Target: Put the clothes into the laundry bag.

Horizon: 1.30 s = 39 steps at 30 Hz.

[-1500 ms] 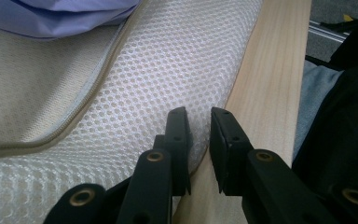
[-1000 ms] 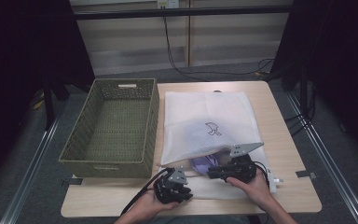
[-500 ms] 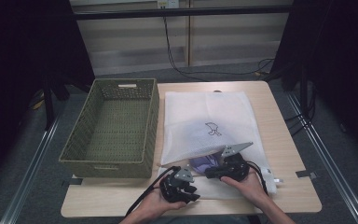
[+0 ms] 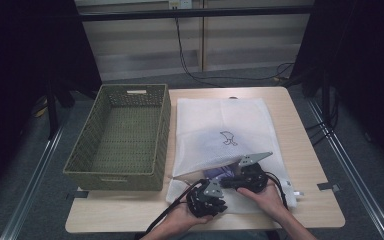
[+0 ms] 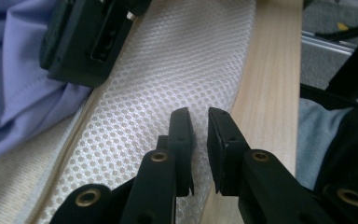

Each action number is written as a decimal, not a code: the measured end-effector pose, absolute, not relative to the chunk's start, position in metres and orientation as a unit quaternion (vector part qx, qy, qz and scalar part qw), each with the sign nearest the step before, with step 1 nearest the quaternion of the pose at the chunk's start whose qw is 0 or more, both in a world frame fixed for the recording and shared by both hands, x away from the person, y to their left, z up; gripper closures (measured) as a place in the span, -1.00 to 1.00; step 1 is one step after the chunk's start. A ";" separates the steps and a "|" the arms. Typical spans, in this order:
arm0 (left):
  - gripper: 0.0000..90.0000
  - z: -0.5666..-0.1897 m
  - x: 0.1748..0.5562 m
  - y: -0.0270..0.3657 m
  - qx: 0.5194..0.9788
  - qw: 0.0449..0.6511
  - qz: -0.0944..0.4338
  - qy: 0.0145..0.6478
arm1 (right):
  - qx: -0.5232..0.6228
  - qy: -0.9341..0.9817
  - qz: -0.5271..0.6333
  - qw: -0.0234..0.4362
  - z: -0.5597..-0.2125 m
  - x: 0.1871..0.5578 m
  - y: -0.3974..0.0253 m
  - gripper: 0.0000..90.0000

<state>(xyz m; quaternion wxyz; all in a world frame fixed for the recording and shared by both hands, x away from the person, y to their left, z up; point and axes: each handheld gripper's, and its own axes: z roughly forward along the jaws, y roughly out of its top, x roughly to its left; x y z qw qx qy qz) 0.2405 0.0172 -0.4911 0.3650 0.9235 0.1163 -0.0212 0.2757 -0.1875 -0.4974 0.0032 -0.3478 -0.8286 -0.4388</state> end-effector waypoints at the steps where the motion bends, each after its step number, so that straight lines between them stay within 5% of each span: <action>1: 0.80 -0.492 0.241 0.017 0.923 0.367 -0.022 0.117 | -0.348 -0.829 -0.438 0.003 -0.497 0.276 -0.187 0.84; 39: 0.82 -0.495 0.241 0.019 0.919 0.378 -0.026 0.113 | -0.406 -0.807 -0.421 -0.080 -0.508 0.313 -0.176 0.76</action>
